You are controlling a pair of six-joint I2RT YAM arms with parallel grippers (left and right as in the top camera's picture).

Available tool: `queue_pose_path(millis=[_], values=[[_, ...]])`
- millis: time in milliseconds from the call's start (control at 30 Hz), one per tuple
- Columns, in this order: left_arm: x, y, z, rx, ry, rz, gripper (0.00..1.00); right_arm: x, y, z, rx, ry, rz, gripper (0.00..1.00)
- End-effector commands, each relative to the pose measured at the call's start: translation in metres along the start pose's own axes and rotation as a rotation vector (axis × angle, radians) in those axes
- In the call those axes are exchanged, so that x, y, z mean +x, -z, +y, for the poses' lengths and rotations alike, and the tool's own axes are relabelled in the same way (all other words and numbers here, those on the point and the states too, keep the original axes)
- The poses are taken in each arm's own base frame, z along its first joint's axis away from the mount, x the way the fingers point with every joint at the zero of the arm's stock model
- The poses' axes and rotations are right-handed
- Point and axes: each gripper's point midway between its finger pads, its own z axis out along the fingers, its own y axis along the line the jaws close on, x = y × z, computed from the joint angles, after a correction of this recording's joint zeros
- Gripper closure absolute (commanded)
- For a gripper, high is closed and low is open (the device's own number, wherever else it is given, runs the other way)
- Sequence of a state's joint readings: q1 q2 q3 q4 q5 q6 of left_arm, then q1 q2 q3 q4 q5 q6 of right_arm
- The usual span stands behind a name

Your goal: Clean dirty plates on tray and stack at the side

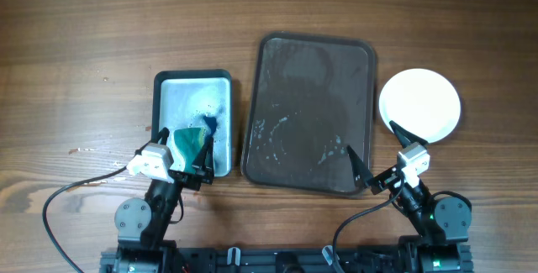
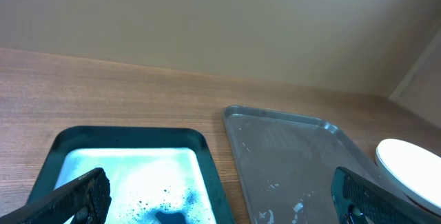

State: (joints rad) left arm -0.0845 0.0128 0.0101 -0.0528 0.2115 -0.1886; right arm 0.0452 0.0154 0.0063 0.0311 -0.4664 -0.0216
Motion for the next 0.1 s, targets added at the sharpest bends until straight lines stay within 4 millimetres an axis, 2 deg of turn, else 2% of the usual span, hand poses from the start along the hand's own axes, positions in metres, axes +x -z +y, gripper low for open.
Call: queue_pose_path(millis=[0, 67], values=[[0.0021, 0.0001, -0.0030, 0.017, -0.002, 0.005, 0.00, -0.0023, 0.0004, 0.0009, -0.002, 0.010, -0.011, 0.00], [0.0021, 0.0001, -0.0030, 0.017, -0.002, 0.005, 0.00, -0.0023, 0.0004, 0.0009, -0.002, 0.010, -0.011, 0.00]])
